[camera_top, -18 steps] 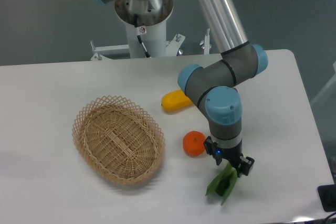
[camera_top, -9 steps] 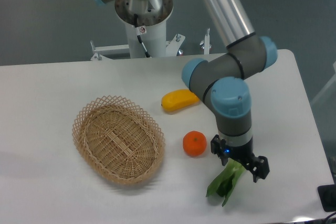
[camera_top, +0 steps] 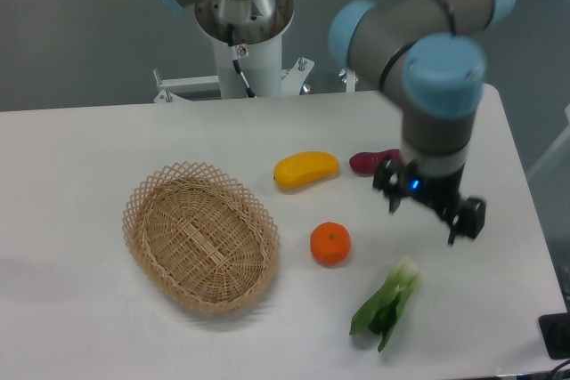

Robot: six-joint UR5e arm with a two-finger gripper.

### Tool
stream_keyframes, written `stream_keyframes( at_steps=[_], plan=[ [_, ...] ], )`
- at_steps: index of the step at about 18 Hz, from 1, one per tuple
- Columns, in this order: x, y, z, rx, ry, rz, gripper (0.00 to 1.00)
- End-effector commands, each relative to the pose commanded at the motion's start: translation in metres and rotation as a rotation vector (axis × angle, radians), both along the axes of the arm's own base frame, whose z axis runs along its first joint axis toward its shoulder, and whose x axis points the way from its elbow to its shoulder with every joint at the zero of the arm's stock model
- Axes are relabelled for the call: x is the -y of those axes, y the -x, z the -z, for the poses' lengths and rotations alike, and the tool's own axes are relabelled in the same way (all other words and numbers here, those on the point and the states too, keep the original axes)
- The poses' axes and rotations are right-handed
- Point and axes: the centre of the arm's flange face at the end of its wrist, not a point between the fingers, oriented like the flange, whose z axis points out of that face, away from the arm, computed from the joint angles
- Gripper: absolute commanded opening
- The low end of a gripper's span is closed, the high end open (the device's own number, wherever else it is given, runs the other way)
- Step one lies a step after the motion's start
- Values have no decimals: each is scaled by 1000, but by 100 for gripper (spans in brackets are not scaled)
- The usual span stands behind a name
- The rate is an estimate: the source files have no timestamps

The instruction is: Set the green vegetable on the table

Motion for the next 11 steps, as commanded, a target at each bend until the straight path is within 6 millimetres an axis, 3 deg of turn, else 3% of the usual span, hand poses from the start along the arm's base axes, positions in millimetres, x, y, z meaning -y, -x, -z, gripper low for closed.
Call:
stream_keyframes(
  at_steps=[2, 6, 11],
  plan=[
    [27, 5, -12, 21, 11, 37, 100],
    [60, 16, -23, 42, -11, 83, 100],
    [70, 21, -28, 47, -50, 77, 100]
  ],
)
